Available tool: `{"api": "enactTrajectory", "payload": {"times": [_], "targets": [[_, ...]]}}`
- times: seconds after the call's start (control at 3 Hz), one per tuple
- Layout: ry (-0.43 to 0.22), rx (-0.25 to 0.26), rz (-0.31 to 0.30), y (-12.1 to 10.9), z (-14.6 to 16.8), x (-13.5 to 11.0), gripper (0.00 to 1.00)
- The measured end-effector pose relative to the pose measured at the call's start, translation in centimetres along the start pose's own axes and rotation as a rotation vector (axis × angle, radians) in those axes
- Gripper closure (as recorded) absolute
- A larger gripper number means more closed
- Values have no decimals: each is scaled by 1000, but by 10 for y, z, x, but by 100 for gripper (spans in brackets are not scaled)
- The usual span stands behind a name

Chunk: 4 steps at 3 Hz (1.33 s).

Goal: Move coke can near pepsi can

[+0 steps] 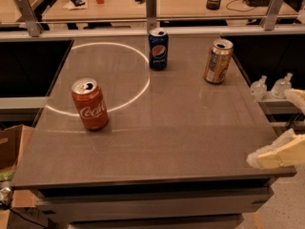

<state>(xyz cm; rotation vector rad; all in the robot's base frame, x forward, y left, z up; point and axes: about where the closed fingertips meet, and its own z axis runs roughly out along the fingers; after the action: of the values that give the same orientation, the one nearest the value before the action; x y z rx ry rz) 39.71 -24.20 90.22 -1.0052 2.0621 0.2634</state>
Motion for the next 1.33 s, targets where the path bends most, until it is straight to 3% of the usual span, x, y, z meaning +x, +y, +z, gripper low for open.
{"api": "enactTrajectory", "payload": {"times": [0.33, 0.67, 1.0, 1.33], "targets": [[-214, -46, 10, 9, 16, -9, 0], [-468, -133, -4, 27, 19, -46, 0], [-563, -159, 22, 32, 15, -73, 0], [-562, -160, 22, 32, 15, -73, 0]]}}
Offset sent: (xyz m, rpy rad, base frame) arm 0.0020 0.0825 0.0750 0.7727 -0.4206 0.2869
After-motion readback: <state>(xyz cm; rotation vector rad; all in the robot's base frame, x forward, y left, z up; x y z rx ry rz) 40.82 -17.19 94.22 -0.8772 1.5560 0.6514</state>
